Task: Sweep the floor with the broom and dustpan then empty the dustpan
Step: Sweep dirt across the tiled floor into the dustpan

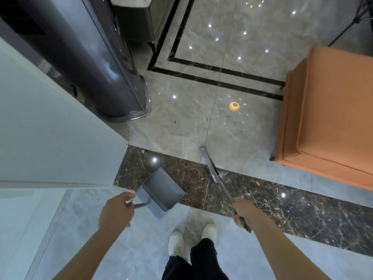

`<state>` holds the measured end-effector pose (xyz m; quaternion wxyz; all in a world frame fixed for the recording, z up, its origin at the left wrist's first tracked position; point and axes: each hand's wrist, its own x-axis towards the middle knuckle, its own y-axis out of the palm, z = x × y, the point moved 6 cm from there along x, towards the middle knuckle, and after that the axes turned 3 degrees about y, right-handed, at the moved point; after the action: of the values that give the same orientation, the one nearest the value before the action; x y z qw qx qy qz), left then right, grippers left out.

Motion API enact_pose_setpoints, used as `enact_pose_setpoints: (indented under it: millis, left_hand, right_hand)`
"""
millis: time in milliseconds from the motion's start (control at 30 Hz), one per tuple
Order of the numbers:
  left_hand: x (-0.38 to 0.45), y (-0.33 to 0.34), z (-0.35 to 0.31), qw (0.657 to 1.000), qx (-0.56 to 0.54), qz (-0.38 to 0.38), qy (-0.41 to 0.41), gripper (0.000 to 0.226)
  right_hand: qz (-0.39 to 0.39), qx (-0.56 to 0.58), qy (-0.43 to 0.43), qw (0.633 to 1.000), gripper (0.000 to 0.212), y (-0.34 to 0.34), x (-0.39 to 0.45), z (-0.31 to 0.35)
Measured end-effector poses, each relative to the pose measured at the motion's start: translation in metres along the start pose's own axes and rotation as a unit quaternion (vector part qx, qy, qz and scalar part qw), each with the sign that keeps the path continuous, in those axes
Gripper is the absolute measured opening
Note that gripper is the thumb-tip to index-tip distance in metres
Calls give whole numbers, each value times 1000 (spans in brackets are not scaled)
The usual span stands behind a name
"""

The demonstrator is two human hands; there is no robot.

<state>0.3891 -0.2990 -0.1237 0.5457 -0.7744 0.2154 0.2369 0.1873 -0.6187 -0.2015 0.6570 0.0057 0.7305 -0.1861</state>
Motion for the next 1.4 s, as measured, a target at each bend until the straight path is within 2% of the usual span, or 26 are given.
enact_pose_setpoints:
  millis: [67,133,233,333,467,533,767,867,1067,1167,1300,1400]
  left_hand:
    - [-6,1,14,1000,-9,4,-8,31]
    - [-12,1,27,1000,-17,4,-17,30]
    - [-20,4,42,999,-36,3,-31,29]
    - [-27,11,53,998,-47,4,-37,29]
    - [-28,11,61,997,-57,-14,-41,26]
    - [-27,11,69,997,-51,-17,-49,25]
    - [-31,12,81,998,-27,-23,-53,22]
    - [-30,10,78,998,-21,-16,-49,23]
    - [-30,13,76,999,-4,-20,-39,26]
    - [-28,15,78,999,-3,-20,-37,26]
    - [-26,16,82,999,2,-22,-35,23]
    - [-25,16,81,999,1,-24,-26,23]
  right_hand:
    - [12,20,-39,999,28,15,-8,4]
    - [-2,11,-37,999,34,17,-15,0]
    - [-14,12,-58,998,24,11,-30,-5]
    - [-69,-45,-109,991,46,0,-35,3]
    - [-121,-152,-139,971,50,9,-23,22]
    - [-109,-171,-131,970,49,19,-11,24]
    - [20,-140,-74,987,41,67,-13,-10]
    - [15,-129,-51,990,37,61,-22,-12]
    - [-31,-139,-102,985,31,65,-39,4]
    - [-22,-150,-103,983,27,86,-33,7]
    - [58,-196,-84,975,46,124,-41,-4]
    - [92,-204,-71,972,46,129,-58,-10]
